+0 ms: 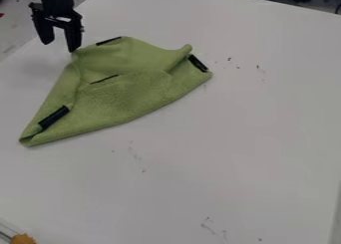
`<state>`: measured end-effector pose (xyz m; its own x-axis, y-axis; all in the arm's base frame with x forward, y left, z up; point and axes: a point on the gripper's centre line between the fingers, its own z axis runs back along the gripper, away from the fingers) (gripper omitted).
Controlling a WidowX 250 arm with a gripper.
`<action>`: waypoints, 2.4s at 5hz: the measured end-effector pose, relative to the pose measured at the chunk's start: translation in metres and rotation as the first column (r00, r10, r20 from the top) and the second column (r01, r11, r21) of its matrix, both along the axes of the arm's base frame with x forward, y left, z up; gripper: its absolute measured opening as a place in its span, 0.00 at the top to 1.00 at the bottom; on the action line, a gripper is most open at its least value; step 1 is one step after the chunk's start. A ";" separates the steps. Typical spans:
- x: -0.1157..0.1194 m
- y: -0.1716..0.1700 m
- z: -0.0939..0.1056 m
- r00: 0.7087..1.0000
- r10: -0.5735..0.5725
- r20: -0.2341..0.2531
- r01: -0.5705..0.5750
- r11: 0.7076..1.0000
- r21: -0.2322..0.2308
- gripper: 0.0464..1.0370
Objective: Move the cloth to the bottom left of the table
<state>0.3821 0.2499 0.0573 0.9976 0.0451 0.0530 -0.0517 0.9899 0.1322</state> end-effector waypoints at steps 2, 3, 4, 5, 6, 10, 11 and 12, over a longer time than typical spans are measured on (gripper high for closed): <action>-0.059 -0.066 0.017 0.993 0.104 0.056 -0.105 0.994 0.016 0.04; -0.094 -0.095 0.008 0.984 0.148 0.101 -0.145 0.989 -0.041 0.04; -0.126 -0.109 -0.020 0.978 0.199 0.064 -0.192 0.976 -0.107 0.04; -0.130 -0.113 -0.036 0.979 0.198 0.054 -0.188 0.970 -0.154 0.04; -0.129 -0.111 -0.040 0.981 0.187 0.042 -0.178 0.971 -0.162 0.04; -0.133 -0.098 -0.016 0.961 0.272 0.041 -0.267 0.958 -0.105 0.04; -0.137 -0.094 -0.034 0.961 0.275 0.016 -0.269 0.950 -0.156 0.04; -0.138 -0.091 -0.045 0.963 0.268 -0.005 -0.264 0.947 -0.183 0.04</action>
<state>0.2446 0.1590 0.0119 0.9469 0.3192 0.0391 -0.3171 0.9470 -0.0509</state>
